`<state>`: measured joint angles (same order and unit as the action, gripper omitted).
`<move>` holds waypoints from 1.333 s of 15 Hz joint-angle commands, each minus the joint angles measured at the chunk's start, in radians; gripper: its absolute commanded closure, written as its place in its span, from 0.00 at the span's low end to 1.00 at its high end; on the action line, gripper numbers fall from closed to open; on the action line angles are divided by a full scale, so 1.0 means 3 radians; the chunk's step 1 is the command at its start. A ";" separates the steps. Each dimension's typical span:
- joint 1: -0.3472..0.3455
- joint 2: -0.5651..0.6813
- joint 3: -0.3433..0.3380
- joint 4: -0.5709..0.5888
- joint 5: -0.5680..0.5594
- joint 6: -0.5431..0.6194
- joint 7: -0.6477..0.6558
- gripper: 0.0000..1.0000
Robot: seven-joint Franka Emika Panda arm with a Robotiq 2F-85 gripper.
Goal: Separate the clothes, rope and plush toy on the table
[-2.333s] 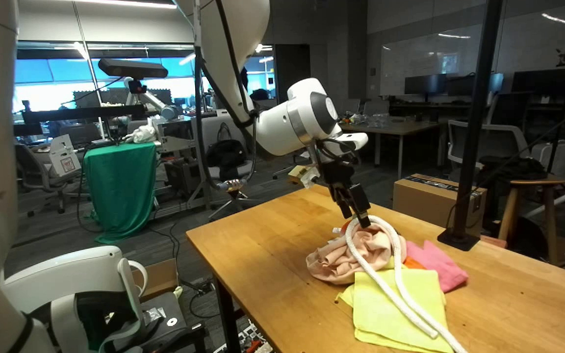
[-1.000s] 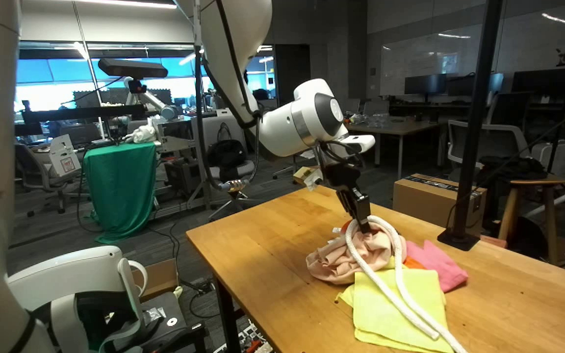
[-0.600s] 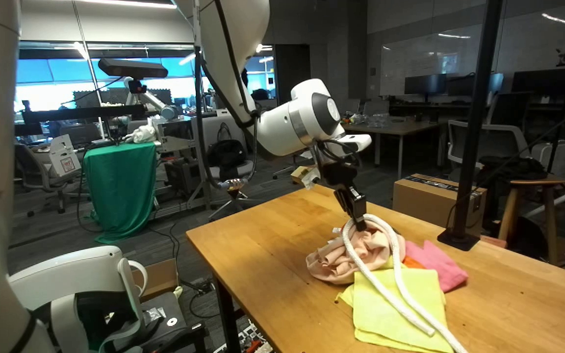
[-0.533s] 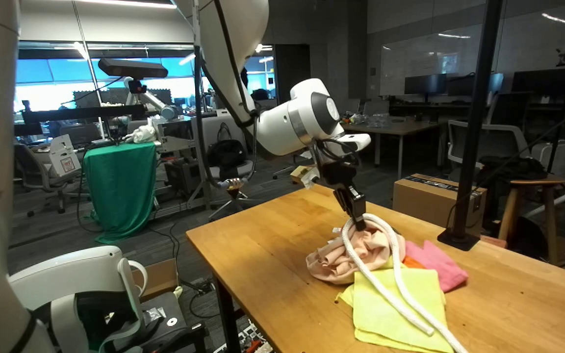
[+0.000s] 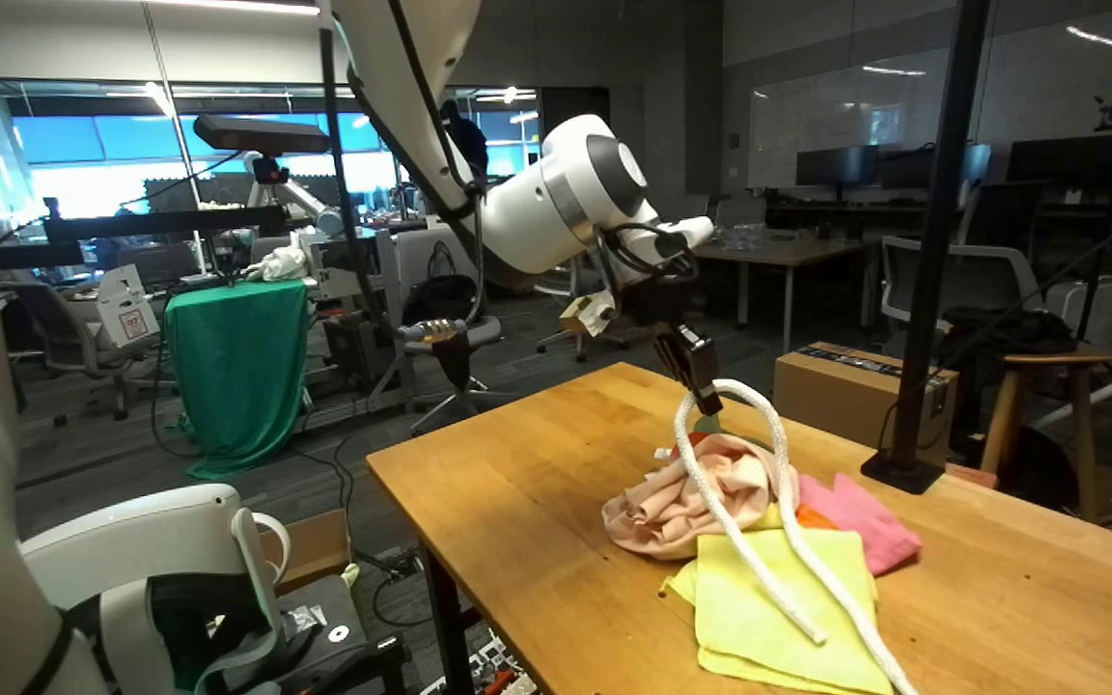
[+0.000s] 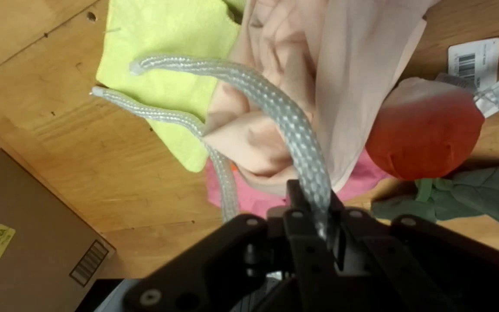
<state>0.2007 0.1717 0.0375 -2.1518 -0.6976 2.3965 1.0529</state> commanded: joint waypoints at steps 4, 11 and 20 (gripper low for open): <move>-0.0054 -0.0707 0.0081 -0.0340 -0.0539 -0.0058 0.0508 0.95; -0.0214 -0.1207 0.0213 -0.0466 -0.1001 -0.0238 0.0929 0.95; -0.0241 -0.1597 0.0302 -0.0518 -0.0284 -0.0910 0.0294 0.95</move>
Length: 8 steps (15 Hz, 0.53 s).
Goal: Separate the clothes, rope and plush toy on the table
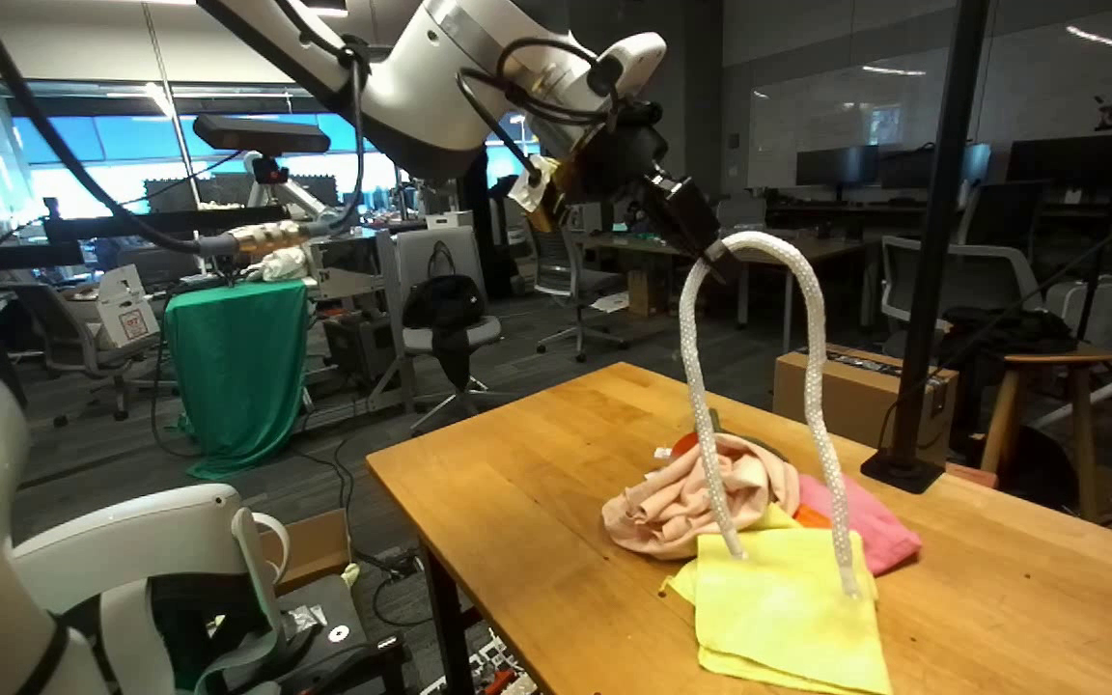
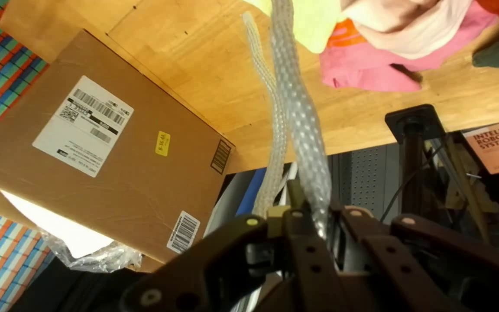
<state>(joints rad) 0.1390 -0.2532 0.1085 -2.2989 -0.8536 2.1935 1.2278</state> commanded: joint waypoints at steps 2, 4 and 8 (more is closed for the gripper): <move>-0.0065 -0.0206 0.0084 0.0008 0.0304 -0.0421 -0.0437 0.95; -0.0116 -0.0243 0.0084 0.0013 0.0250 -0.0544 -0.0460 0.95; -0.0251 -0.0296 0.0022 0.0005 0.0195 -0.0690 -0.0525 0.95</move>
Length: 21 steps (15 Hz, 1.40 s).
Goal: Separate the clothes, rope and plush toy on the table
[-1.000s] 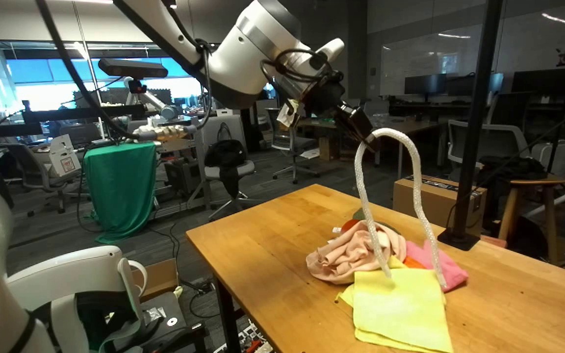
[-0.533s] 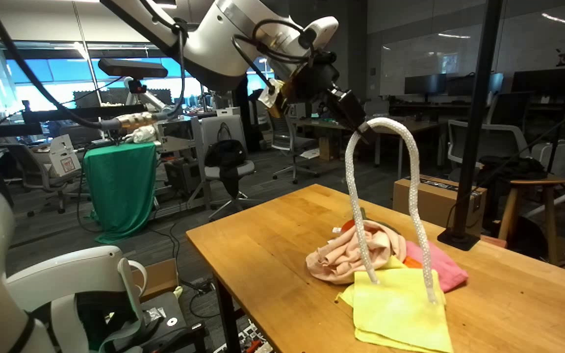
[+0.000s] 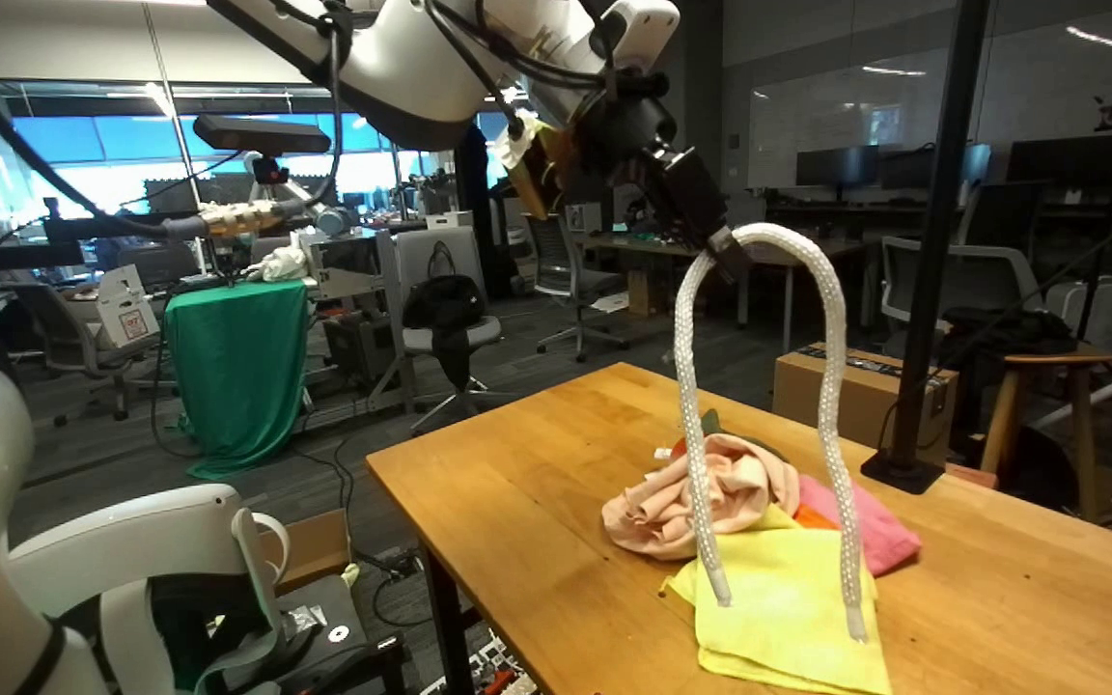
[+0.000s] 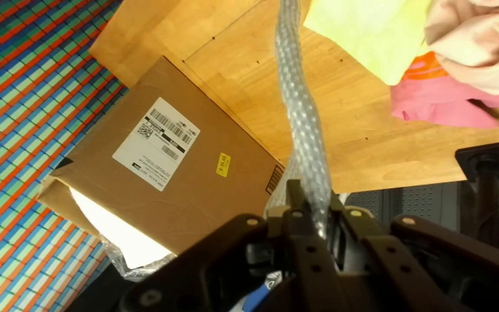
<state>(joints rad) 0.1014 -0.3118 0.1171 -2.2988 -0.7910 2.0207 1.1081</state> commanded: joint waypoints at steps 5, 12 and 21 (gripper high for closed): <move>-0.0370 -0.0115 -0.0119 -0.0010 -0.0173 -0.0203 -0.0081 0.95; -0.0603 -0.0029 -0.0320 0.0001 -0.0554 0.0152 0.0214 0.95; -0.0739 0.0208 -0.0437 0.0043 -0.1379 0.0253 0.1270 0.92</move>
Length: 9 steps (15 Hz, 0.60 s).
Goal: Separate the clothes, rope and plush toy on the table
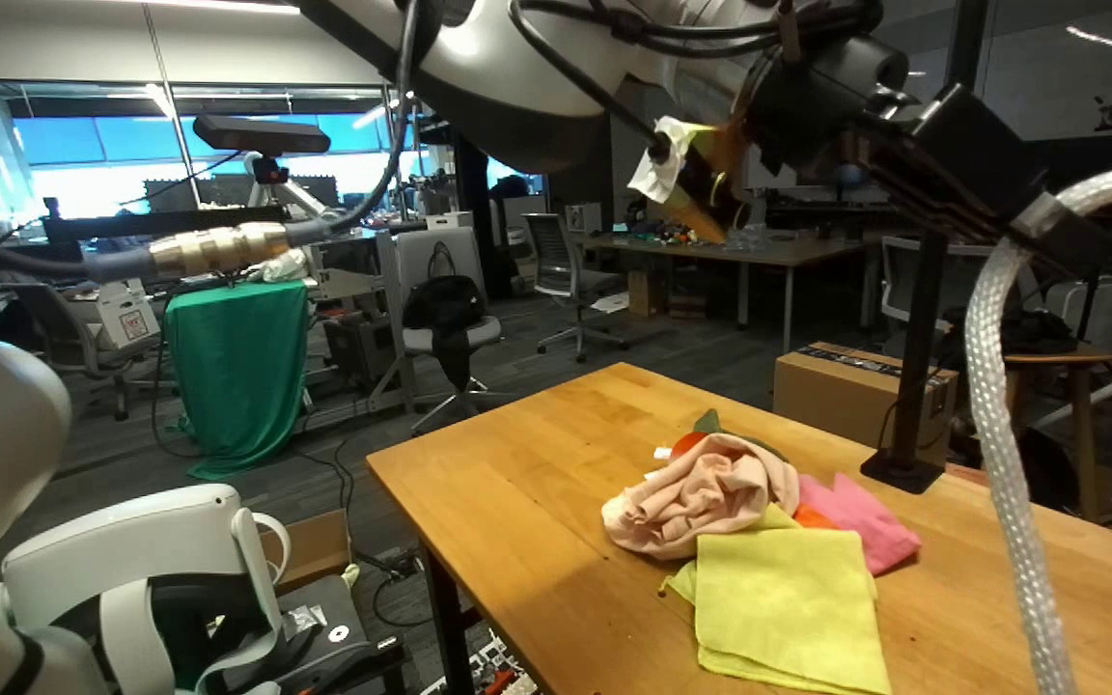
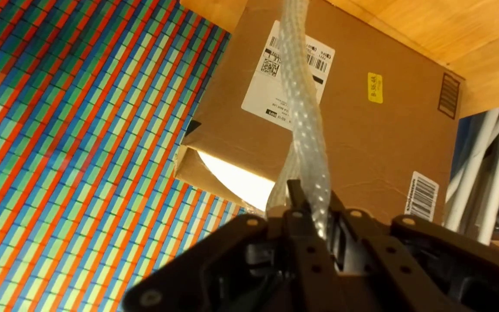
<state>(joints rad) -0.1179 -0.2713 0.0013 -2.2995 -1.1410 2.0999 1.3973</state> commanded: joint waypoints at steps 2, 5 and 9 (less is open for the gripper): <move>0.0011 0.0113 -0.0099 0.0036 -0.0251 0.0013 0.0389 0.64; 0.0029 0.0163 -0.0145 0.0013 -0.0258 0.0054 0.0405 0.42; 0.0074 0.0117 -0.0165 -0.0112 -0.0104 0.0136 0.0299 0.12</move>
<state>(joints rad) -0.1170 -0.2187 -0.0311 -2.3094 -1.1930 2.1088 1.4968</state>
